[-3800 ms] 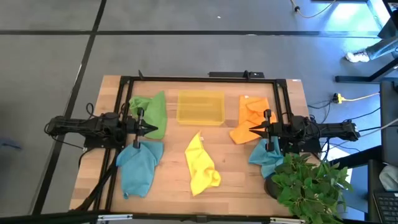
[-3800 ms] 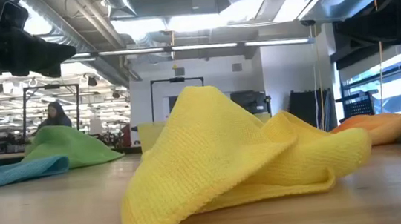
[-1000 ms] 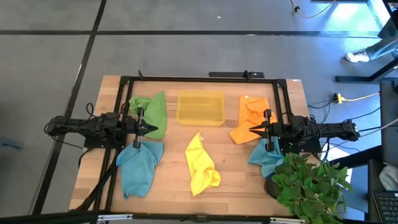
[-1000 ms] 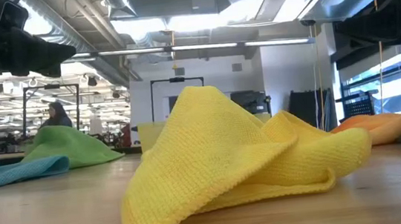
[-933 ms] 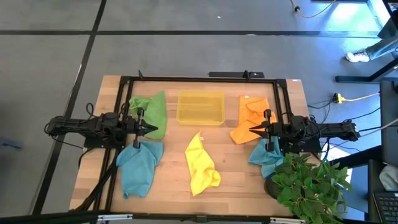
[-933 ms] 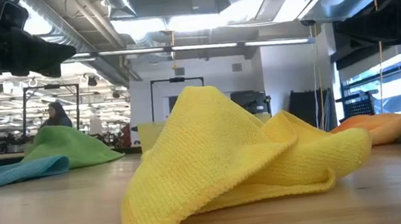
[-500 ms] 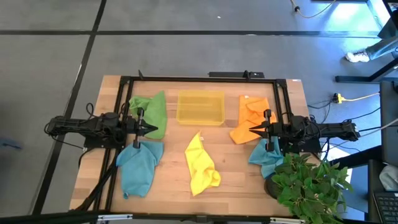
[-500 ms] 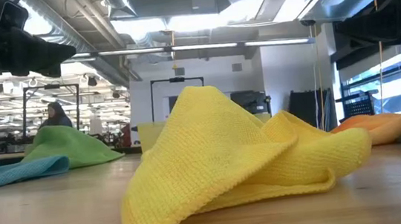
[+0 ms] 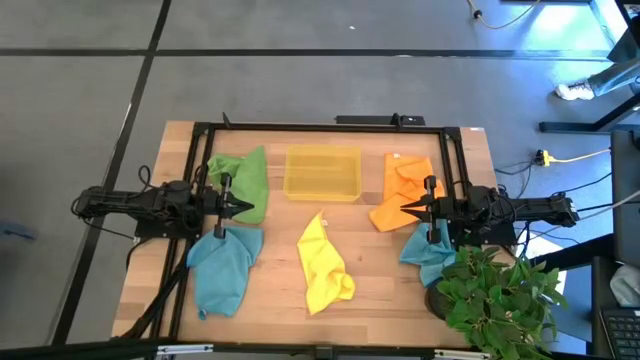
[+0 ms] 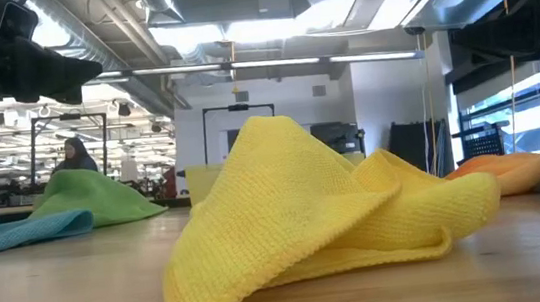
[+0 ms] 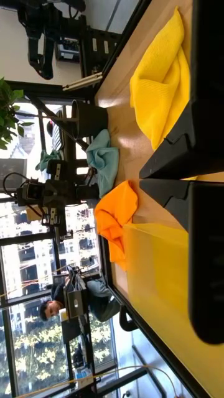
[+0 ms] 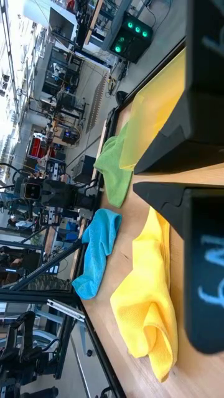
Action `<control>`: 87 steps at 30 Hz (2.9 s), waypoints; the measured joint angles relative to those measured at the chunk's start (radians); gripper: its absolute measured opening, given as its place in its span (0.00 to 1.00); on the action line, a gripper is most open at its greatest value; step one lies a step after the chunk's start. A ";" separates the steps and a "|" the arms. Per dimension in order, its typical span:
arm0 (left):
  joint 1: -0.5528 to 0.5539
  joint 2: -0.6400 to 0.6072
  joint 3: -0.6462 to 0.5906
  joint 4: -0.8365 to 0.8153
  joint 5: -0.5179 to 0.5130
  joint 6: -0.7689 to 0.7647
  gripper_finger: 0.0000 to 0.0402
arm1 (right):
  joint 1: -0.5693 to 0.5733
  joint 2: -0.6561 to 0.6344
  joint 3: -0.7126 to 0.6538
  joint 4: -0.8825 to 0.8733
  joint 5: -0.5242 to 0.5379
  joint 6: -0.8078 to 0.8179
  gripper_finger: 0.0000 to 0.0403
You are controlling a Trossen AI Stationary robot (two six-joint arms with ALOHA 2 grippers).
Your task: Fold microfiber towels
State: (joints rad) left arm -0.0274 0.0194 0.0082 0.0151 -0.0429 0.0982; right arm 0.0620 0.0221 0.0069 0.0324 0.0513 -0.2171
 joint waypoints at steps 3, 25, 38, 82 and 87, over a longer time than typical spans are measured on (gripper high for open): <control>0.000 0.000 0.000 0.000 0.000 0.000 0.00 | 0.000 0.000 0.000 0.000 0.000 0.000 0.08; 0.000 0.000 0.000 0.000 0.000 0.000 0.00 | 0.000 0.000 0.000 0.000 0.000 0.000 0.08; 0.000 0.000 0.000 0.000 0.000 0.000 0.00 | 0.000 0.000 0.000 0.009 0.000 0.000 0.08; 0.000 0.000 0.000 0.000 0.000 0.000 0.00 | 0.021 0.037 0.058 0.309 -0.001 0.190 0.08; 0.000 0.000 0.000 0.000 0.000 0.000 0.00 | 0.035 0.148 0.124 0.297 0.122 0.134 0.08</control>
State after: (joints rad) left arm -0.0273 0.0196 0.0082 0.0149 -0.0431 0.0982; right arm 0.0975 0.1705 0.1306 0.3290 0.1732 -0.0830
